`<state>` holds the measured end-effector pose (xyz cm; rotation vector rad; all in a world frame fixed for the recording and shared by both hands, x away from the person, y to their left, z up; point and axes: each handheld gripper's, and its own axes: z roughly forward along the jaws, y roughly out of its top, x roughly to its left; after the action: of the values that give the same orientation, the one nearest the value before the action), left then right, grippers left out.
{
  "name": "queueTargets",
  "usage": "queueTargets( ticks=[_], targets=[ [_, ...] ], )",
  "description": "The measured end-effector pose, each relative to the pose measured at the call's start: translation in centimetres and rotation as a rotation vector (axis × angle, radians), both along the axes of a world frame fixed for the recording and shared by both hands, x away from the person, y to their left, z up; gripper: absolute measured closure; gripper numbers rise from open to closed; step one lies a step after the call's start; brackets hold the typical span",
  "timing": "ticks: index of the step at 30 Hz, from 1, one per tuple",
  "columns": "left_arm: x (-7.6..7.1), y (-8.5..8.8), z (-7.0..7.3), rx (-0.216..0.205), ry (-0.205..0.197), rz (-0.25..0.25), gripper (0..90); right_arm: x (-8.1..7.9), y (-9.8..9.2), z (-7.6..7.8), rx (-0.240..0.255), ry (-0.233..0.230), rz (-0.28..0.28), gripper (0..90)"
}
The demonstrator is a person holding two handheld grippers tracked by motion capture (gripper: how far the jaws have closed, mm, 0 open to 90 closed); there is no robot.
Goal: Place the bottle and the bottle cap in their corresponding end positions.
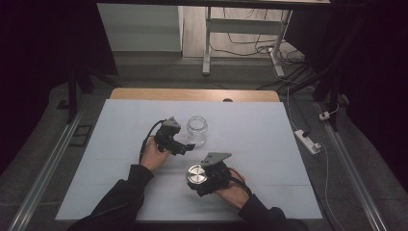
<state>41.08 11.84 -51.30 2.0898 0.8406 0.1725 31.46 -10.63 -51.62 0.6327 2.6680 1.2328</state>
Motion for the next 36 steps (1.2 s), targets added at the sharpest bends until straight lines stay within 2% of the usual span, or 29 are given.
queueTargets(
  ticks=[5, 7, 17, 19, 21, 27, 36],
  targets=[
    [-0.7, 0.7, 0.2, -0.019, 0.007, -0.014, 0.0, 0.2, -0.5, 0.1, 0.001, 0.02, -0.014, 1.9],
    [-1.1, 0.9, 0.4, -0.021, -0.003, -0.013, 0.0, 0.2, -0.7, 0.2, -0.001, 0.025, -0.021, 1.8],
    [-2.9, 1.3, 1.1, -0.016, 0.015, -0.031, 0.0, 0.4, -1.6, 0.9, 0.018, 0.0, -0.041, 1.4],
    [-3.4, 1.5, 1.3, 0.0, 0.017, -0.035, 0.0, 0.4, -1.8, 1.1, 0.019, -0.005, -0.042, 1.4],
    [-3.8, 1.5, 1.4, -0.002, 0.022, -0.041, 0.0, 0.4, -1.9, 1.2, 0.016, -0.008, -0.041, 1.4],
    [-5.4, 1.7, 1.9, 0.009, 0.01, -0.068, 0.0, 0.3, -2.3, 1.7, 0.023, -0.015, -0.044, 1.4],
    [-7.8, 2.3, 2.0, 0.016, 0.014, -0.062, 0.0, 0.0, -3.2, 2.1, 0.008, -0.041, -0.065, 0.1]
  ],
)
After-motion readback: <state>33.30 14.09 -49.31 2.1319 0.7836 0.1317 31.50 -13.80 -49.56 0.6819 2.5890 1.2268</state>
